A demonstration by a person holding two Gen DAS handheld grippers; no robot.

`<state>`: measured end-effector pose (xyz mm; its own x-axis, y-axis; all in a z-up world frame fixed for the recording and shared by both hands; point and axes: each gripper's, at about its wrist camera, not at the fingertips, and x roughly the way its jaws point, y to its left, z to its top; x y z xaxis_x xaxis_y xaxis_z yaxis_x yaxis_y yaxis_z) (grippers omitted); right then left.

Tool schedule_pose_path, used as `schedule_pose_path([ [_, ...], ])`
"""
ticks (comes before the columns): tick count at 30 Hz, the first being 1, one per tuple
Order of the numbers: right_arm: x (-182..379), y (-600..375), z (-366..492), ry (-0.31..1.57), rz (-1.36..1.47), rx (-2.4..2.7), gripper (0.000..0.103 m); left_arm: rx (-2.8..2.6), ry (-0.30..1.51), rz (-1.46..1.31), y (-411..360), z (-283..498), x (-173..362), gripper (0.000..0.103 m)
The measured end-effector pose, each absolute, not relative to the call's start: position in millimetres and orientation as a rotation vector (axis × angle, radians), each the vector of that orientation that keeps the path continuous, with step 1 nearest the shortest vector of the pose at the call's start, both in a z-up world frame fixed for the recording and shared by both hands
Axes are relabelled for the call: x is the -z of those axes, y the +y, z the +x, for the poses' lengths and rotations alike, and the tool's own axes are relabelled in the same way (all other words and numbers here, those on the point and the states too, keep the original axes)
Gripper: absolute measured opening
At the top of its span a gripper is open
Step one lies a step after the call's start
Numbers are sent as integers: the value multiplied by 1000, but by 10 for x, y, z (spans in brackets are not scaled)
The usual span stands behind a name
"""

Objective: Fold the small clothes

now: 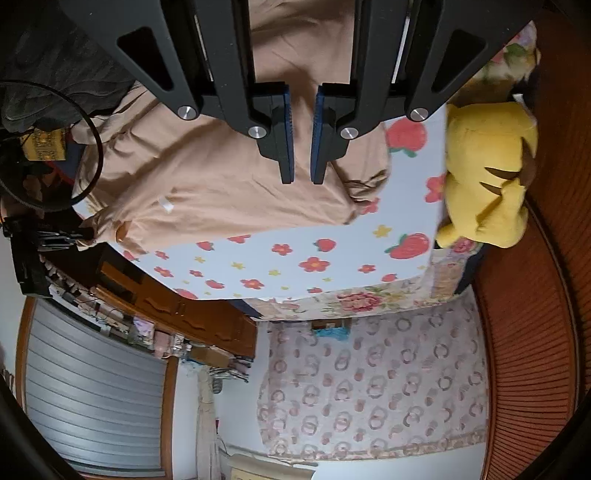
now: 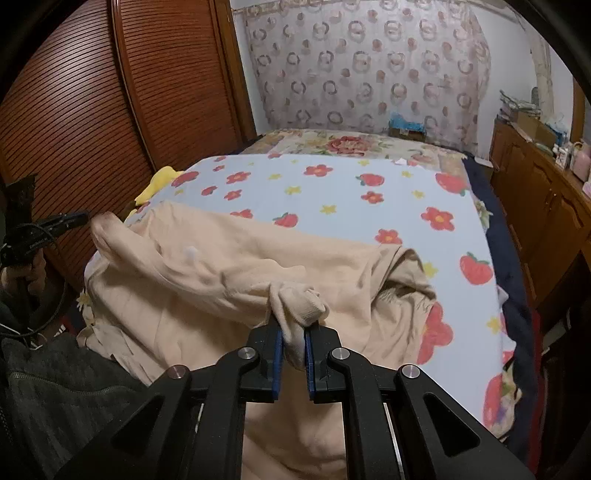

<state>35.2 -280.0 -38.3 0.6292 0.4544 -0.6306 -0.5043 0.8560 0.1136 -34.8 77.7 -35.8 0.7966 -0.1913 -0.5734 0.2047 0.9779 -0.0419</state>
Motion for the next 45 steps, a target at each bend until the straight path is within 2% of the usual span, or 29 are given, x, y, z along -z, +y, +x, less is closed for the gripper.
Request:
schedule_pose_path([
  [2,375,-2762,374,710,-99,-534,16,203,604,23,808,-335,345,26],
  [3,378,-2732,372,710,-117,-517,17,200,598,22,824,-321,346,41],
  [4,371,-2709,358,705,-136,-500,20,198,597,22,838,-301,353,50],
  [5,354,-2698,362,700,-143,-496,24,195,601,23,851,-272,360,53],
  [6,333,-2694,363,695,-144,-497,27,191,600,24,868,-237,365,61],
  [7,316,-2687,369,692,-145,-494,35,185,597,24,876,-215,368,71],
  [9,299,-2678,397,684,-147,-477,43,182,591,21,897,-151,380,78],
  [15,354,-2681,518,661,-165,-415,49,174,609,26,895,177,461,78],
  [21,485,-2693,817,647,-132,-403,66,174,642,24,901,598,603,78],
  [29,777,-2733,1215,723,-124,-317,67,166,725,14,922,1055,883,78],
  [37,799,-2796,1335,785,-91,-313,73,146,827,25,912,1213,1109,78],
  [45,777,-2798,1357,819,-89,-337,73,118,861,7,1008,1293,1197,78],
])
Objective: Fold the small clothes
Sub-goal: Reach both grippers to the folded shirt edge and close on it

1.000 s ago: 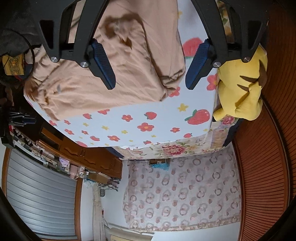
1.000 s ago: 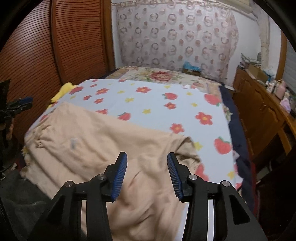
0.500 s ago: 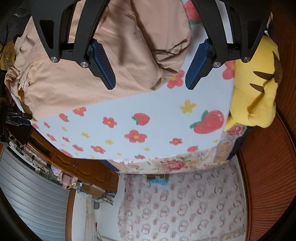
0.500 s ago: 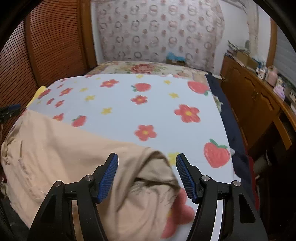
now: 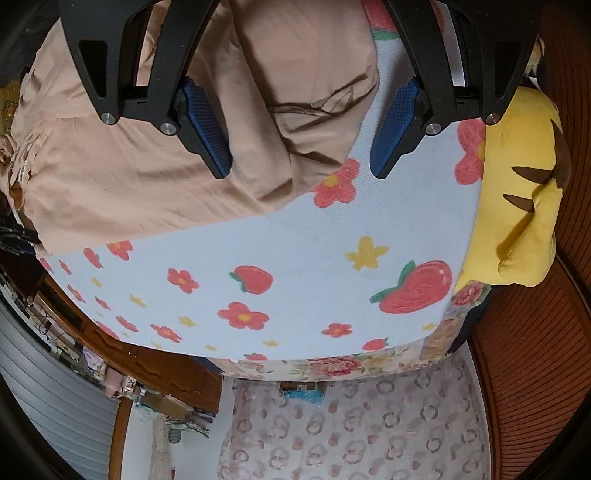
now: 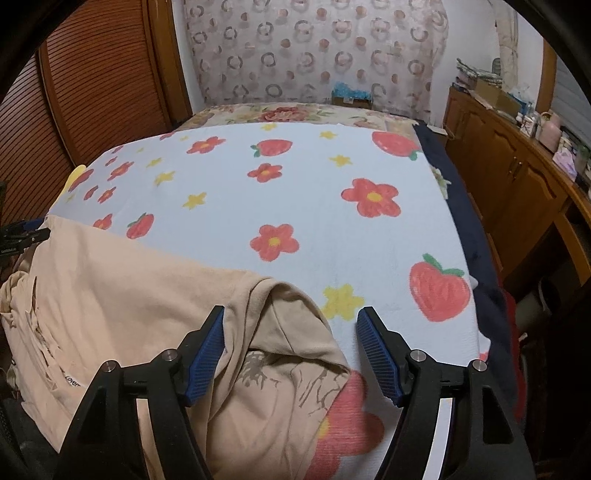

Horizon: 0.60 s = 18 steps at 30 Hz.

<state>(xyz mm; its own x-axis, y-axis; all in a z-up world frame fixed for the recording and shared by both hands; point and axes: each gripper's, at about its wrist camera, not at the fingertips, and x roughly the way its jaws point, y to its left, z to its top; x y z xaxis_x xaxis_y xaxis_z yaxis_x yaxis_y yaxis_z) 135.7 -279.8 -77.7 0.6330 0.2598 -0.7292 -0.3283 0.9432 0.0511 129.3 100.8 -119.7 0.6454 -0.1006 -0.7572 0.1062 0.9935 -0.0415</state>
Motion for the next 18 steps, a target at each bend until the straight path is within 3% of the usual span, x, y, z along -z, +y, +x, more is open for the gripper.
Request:
schedule_pose_path([
  [9,828,-2760,1400,830,-105,-411,73,113,861,8,979,1289,1195,78],
  [13,835,-2725,1376,841,-120,-433,71,138,857,13,950,1274,1184,66],
  [15,830,-2705,1358,840,-134,-436,62,159,852,17,929,1259,1174,55],
  [16,829,-2687,1351,838,-141,-442,51,172,849,19,909,1250,1171,46],
  [17,826,-2669,1337,834,-145,-452,32,194,843,22,888,1234,1168,40],
  [18,825,-2646,1319,831,-148,-469,23,214,840,19,870,1221,1167,28],
])
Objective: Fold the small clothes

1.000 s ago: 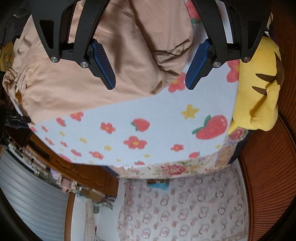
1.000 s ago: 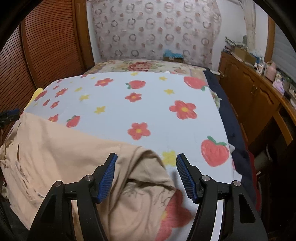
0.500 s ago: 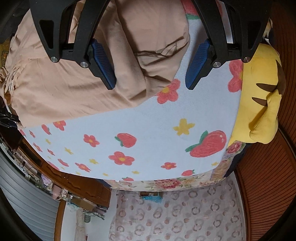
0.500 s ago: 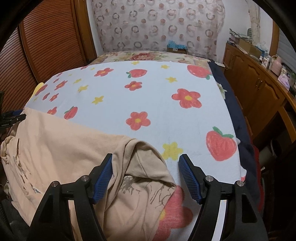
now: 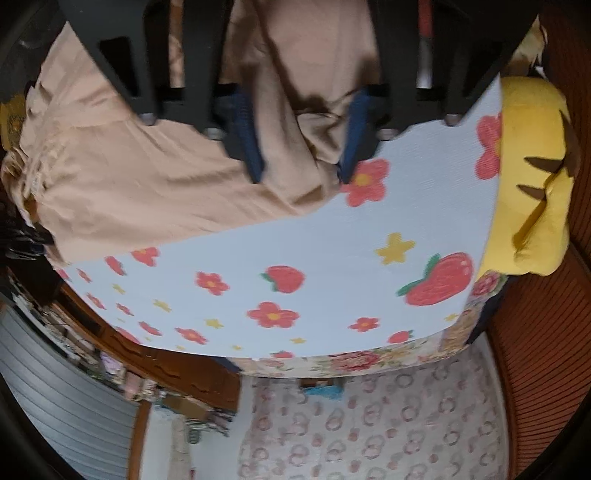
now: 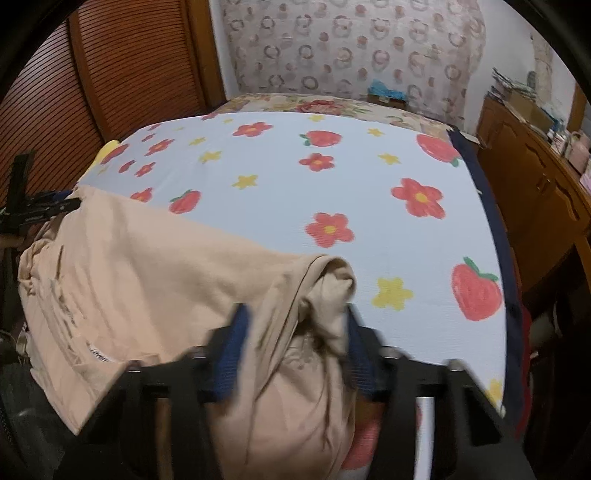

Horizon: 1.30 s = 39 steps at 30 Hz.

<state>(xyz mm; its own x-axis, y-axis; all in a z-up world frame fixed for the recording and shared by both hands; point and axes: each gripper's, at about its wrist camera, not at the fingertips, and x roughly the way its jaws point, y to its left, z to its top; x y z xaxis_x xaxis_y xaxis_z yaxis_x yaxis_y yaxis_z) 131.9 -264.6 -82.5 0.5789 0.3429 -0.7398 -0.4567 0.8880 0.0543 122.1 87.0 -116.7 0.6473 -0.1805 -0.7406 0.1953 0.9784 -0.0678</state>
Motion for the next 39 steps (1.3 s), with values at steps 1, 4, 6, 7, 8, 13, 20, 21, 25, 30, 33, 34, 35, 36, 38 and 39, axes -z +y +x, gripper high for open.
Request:
schedule_pose_path([
  [1,824,-2625,1300,832,-152,-500,19,236,841,6,853,1204,1164,16],
  [4,807,-2648,1259,829,-132,-503,10,254,814,-20,821,1116,1105,12],
  [6,723,-2681,1172,794,-84,-527,10,267,751,-48,821,964,915,12],
  [7,619,-2705,1087,759,-70,-533,9,274,708,-63,829,864,766,12],
  [8,508,-2738,1007,724,-63,-533,9,280,672,-70,828,776,634,12],
  [13,-301,-2927,505,504,-16,-546,9,297,447,-55,799,260,-254,12],
  [20,-1577,-3087,-173,235,-74,-593,9,317,153,3,886,-391,-1474,12],
  [21,-1752,-3105,-252,200,-99,-589,9,314,126,10,896,-441,-1595,12],
  [25,-2302,-3147,-481,110,-151,-564,9,278,36,30,977,-605,-2032,12],
  [30,-2854,-3145,-806,0,-191,-542,9,251,-62,23,1113,-825,-2412,12],
  [33,-3123,-3145,-972,-48,-202,-538,9,237,-112,33,1157,-968,-2598,12],
  [34,-3217,-3134,-1030,-64,-210,-529,9,231,-124,37,1169,-995,-2653,12],
  [35,-3291,-3124,-1074,-75,-219,-526,9,223,-138,41,1191,-1026,-2711,12],
  [36,-3365,-3111,-1115,-83,-228,-523,9,220,-147,42,1195,-1042,-2751,12],
  [38,-3444,-3057,-1153,-96,-237,-519,9,210,-165,51,1222,-1088,-2804,12],
  [39,-3456,-3029,-1166,-101,-244,-517,9,204,-171,54,1228,-1106,-2823,12],
])
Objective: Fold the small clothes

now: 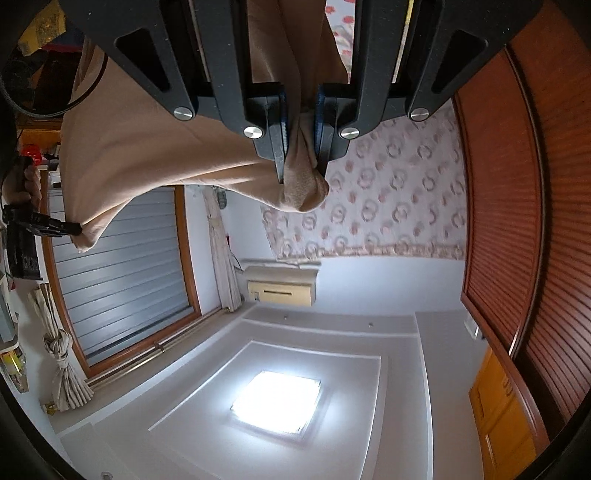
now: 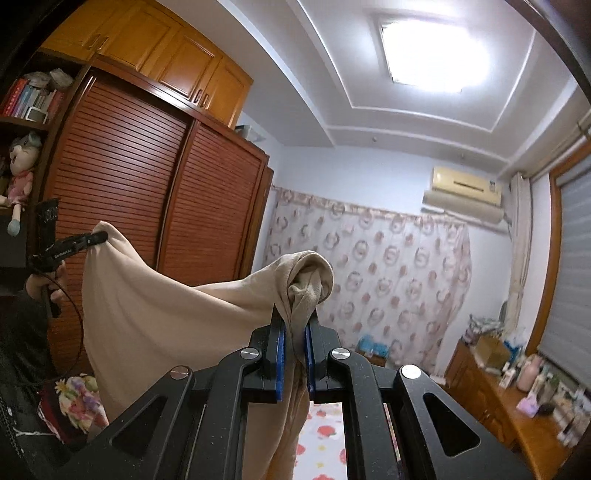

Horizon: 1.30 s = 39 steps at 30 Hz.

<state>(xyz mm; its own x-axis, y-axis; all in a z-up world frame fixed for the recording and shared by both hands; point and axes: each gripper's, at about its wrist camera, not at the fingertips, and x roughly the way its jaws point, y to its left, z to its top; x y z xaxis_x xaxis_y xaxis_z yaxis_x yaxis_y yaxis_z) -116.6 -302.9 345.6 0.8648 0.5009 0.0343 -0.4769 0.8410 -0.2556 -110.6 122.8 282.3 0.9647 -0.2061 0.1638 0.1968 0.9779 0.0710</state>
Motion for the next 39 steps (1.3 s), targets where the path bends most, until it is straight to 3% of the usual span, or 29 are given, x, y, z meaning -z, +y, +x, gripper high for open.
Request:
schedule_pose_path([
  [7,-3172,-3036,-995,-92,-244,-515,9,187,-140,54,1221,-985,-2739,12],
  [13,-2879,-2924,-257,49,-237,-489,9,153,-7,49,1180,-176,-2419,12],
  [22,-1665,-2576,1760,380,-197,-430,9,61,300,98,960,1769,-1104,13],
  [23,-1479,-2551,1988,416,-186,-419,14,53,328,132,896,1955,-917,13],
  [26,-947,-2477,2567,589,-170,-362,31,74,471,127,826,2367,-497,32],
  [28,-675,-2474,2756,656,-173,-299,33,95,498,101,801,2402,-347,50],
  [29,-581,-2478,2778,674,-174,-293,37,105,520,93,781,2382,-280,54],
  [31,-445,-2484,2718,694,-181,-277,38,126,546,91,765,2319,-216,80],
  [39,-66,-2521,2077,738,-128,-339,38,128,625,56,910,1821,141,81],
])
